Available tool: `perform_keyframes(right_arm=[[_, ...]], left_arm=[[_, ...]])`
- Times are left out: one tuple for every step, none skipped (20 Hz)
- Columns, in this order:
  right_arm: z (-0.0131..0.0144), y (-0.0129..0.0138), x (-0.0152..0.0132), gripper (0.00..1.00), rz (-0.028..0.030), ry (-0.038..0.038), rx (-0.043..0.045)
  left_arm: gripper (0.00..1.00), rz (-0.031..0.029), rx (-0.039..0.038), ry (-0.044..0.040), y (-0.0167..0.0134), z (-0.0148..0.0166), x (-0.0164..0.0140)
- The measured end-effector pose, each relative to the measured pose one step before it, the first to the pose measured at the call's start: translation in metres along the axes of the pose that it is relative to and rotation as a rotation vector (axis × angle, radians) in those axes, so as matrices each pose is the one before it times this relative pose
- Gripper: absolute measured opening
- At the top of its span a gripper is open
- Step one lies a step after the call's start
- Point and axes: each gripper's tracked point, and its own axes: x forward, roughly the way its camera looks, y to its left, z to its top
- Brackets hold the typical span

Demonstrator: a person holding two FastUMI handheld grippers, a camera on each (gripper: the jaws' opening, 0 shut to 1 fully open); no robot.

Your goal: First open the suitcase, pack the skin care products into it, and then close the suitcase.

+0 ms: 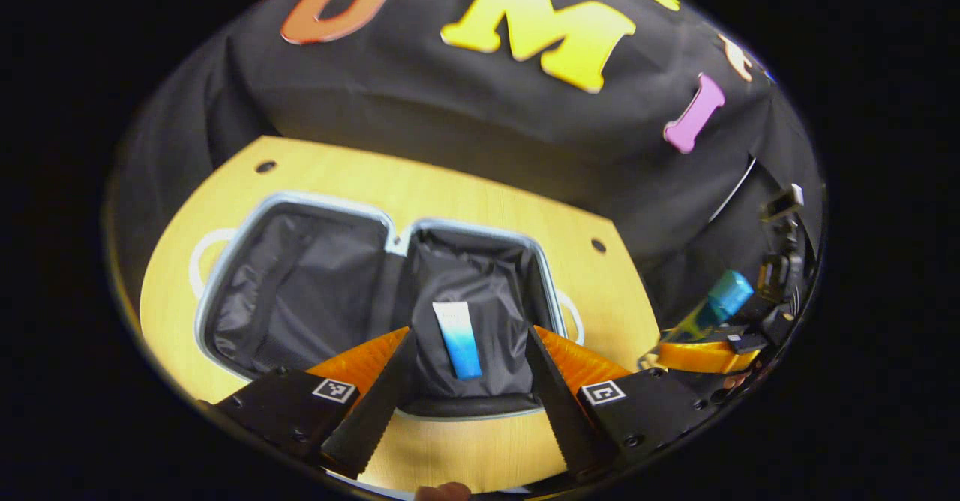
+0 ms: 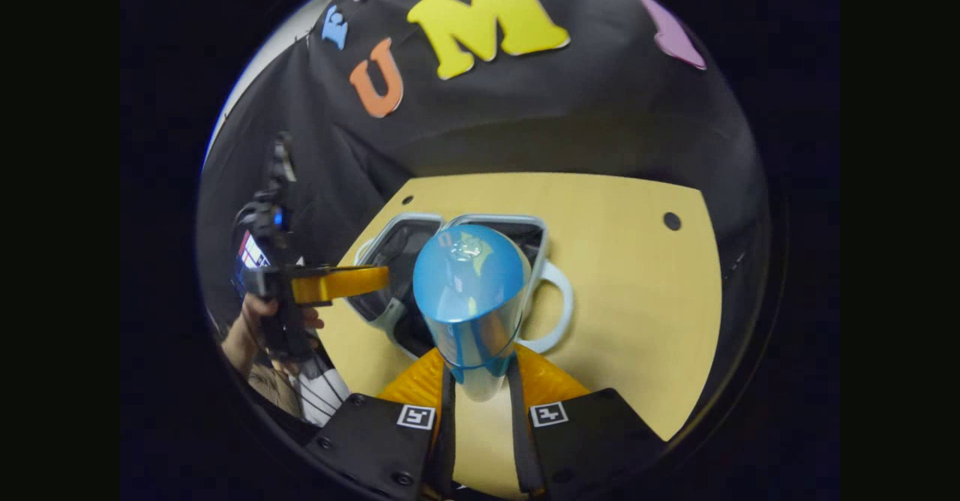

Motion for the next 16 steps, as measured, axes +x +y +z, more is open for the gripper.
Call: perform_keyframes(right_arm=[[-0.00349, 0.01073, 0.01784, 0.29, 0.01501, 0.06383, 0.00693], [-0.00013, 0.00736, 0.014, 0.29, 0.00953, 0.06362, 0.02465], [-0.00113, 0.00311, 0.01364, 0.29, 0.00667, 0.06181, 0.03794], [0.00117, 0.00277, 0.01439, 0.29, 0.00949, 0.0546, 0.03405], [0.00111, -0.00053, 0.01798, 0.29, -0.01295, 0.04489, 0.02666], [0.00042, -0.00312, 0.01668, 0.3, -0.01684, 0.04638, 0.01244], [-0.00024, -0.00394, 0.01432, 0.29, -0.01863, 0.04375, 0.01939], [0.00003, -0.00489, 0.01416, 0.29, -0.01964, 0.04121, 0.02583], [-0.00127, -0.00566, 0.01252, 0.29, -0.02025, 0.04111, 0.0369], [0.00026, -0.00609, 0.01232, 0.29, -0.01672, 0.03293, 0.04891], [0.00152, -0.00672, 0.01021, 0.29, -0.01079, 0.02696, 0.05414], [0.00235, -0.00411, 0.01037, 0.29, -0.00245, 0.02352, 0.04574], [0.00255, -0.00545, 0.00797, 0.29, -0.01331, 0.01353, 0.04941], [0.00248, -0.00185, 0.00763, 0.29, -0.01018, 0.01646, 0.03778], [0.00315, -0.00111, 0.00479, 0.27, -0.00533, 0.0064, 0.02165], [0.00202, -0.00086, 0.00395, 0.29, -0.01794, -0.00119, -0.00092]], left_arm=[[0.95, 0.01096, -0.01364, -0.03205, 0.00111, -0.00426, -0.00968], [0.96, 0.01232, -0.02598, -0.02231, 0.00556, -0.0037, -0.01238], [0.96, 0.00537, -0.03007, -0.0275, 0.00586, -0.00173, -0.01539], [0.97, 0.00413, -0.02197, -0.01381, 0.00798, -0.00415, -0.01427], [0.96, 0.01337, -0.01047, -0.00921, 0.01137, -0.00654, -0.0122], [0.96, 0.0152, -0.00269, -0.00747, 0.01252, -0.00478, -0.01153], [0.97, -0.00109, 0.00075, 0.00229, 0.00896, -0.00699, -0.01147], [0.96, 0.00595, 0.00336, -0.00287, 0.00979, -0.00498, -0.01143], [0.96, 0.00056, 0.00537, -0.0012, 0.00795, -0.00314, -0.01149], [0.97, 0.0023, 0.00745, -0.00238, 0.00739, -0.00239, -0.00934], [0.96, 0.01162, 0.00765, 0.00009, 0.0083, -0.00143, -0.00671], [0.97, 0.01552, 0.00809, 0.00095, 0.00722, -0.00129, -0.00784], [0.97, 0.01417, 0.00844, -0.00274, 0.00754, -0.00036, -0.00709], [0.97, 0.00789, 0.00597, -0.00472, 0.00523, 0.00097, -0.0055], [0.97, 0.00482, 0.00408, -0.00131, 0.00262, -0.00009, -0.00448], [0.97, 0.00874, 0.00104, -0.00151, 0.00442, 0.00046, -0.00222]])
